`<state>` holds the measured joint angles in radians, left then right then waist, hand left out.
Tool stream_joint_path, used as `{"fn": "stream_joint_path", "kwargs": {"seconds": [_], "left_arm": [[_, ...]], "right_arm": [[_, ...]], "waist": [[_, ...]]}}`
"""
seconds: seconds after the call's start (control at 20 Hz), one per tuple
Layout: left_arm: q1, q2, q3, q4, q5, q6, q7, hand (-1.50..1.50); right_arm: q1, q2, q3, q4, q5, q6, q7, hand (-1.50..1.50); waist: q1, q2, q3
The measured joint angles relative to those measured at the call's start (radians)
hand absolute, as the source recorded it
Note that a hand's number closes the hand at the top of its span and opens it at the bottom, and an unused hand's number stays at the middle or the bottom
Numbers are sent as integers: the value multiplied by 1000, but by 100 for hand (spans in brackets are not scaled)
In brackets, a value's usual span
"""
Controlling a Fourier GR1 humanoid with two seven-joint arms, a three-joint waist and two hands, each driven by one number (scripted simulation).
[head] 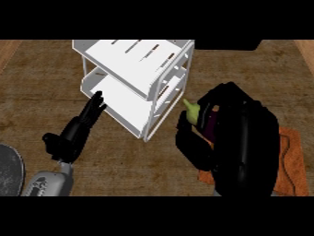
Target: Pick the eggplant from the cutting board and place it in the tiered basket
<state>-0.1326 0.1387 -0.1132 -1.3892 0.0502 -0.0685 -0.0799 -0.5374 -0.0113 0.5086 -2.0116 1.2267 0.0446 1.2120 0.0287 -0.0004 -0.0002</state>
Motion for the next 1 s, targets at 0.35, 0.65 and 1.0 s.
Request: {"fn": "stream_joint_path", "kwargs": {"seconds": [0.35,0.65,1.0], "left_arm": [[-23,2,-2,15,5,-23,-2,0],[-31,-11,-13,6,-6,-14,19,0],[-42,-19,-20,17,-17,-16,1,0]], "right_arm": [[-280,2,-165,278,-132,-19,-7,150],[-484,4,-268,568,-248,-55,-32,150],[-658,5,-334,915,-349,-161,-97,150]], "waist": [[27,7,-1],[41,10,0],[51,16,-1]]}}
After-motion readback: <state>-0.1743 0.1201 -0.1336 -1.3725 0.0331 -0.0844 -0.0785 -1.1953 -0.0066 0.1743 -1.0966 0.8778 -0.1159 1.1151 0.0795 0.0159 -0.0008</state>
